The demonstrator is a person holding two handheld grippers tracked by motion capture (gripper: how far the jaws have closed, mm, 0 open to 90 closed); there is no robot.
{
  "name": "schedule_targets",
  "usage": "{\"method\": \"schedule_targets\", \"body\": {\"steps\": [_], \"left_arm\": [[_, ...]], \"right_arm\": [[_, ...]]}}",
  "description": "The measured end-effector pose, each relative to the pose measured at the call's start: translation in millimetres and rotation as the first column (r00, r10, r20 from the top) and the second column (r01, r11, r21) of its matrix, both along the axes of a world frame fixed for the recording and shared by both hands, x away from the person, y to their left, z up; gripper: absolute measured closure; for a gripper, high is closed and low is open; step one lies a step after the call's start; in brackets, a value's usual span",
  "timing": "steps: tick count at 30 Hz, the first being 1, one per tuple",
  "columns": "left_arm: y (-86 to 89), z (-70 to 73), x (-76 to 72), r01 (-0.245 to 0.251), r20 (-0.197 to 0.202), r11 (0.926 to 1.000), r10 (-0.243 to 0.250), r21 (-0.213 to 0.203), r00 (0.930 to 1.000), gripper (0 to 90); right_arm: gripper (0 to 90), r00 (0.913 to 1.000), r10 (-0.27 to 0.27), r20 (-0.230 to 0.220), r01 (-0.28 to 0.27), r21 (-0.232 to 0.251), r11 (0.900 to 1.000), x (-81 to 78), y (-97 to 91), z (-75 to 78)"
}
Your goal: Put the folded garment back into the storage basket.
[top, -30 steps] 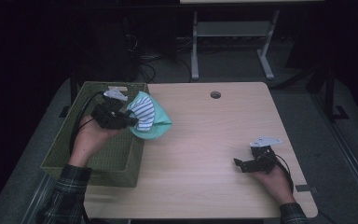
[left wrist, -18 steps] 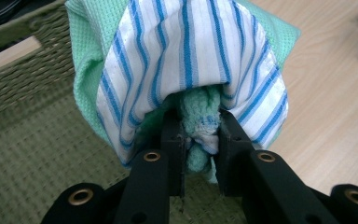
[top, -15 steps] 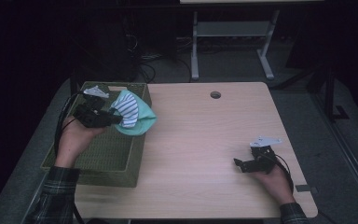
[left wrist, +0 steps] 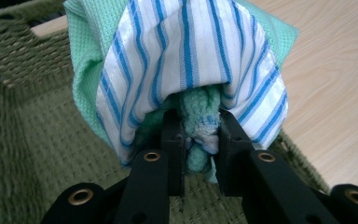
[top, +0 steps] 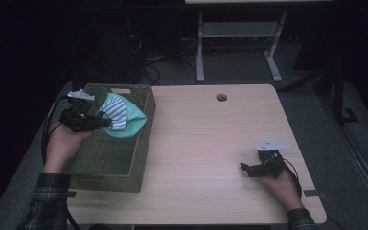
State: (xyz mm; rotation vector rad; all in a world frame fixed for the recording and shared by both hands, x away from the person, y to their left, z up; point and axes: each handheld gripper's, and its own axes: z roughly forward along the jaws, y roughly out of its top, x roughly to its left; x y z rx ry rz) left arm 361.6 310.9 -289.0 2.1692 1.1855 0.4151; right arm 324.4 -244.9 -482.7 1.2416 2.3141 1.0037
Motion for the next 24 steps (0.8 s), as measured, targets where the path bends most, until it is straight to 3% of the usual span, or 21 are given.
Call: {"method": "schedule_targets", "body": {"steps": [9,24], "left_arm": [[14.5,-14.2,2.5,-0.045,-0.020,0.9990,0.045,0.002,0.9988,75.2],[30.2,-45.7,10.1,-0.120,-0.054,0.9925,0.121,0.020,0.9911,75.2]], "right_arm": [[8.3,1.0000,0.000,0.000,0.000,0.000,1.0000,0.0,0.0,0.0],[8.2,1.0000,0.000,0.000,0.000,0.000,1.0000,0.0,0.0,0.0]]}}
